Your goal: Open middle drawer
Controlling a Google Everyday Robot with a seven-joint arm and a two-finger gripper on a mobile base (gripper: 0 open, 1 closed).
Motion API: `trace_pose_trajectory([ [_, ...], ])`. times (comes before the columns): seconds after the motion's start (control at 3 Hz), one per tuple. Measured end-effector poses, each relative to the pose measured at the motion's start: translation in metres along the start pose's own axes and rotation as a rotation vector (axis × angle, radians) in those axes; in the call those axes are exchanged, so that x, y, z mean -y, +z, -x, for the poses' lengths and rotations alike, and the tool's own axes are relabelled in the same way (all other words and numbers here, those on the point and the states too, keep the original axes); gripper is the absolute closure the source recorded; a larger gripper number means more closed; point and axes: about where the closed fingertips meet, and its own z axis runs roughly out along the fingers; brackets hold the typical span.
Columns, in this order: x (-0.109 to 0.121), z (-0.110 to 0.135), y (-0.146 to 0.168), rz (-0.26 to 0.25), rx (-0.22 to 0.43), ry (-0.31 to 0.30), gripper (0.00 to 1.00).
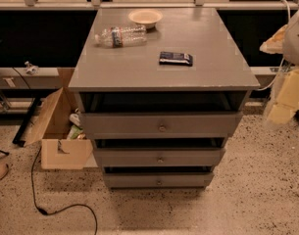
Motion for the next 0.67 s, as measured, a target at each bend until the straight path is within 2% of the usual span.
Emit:
trace_pose_trajectory([
  [0.33,0.0,0.0,0.0,-0.002,0.003,0.0,0.0],
  [0.67,-0.002,-0.008,0.029,0.045,0.047,0.006,0.0],
])
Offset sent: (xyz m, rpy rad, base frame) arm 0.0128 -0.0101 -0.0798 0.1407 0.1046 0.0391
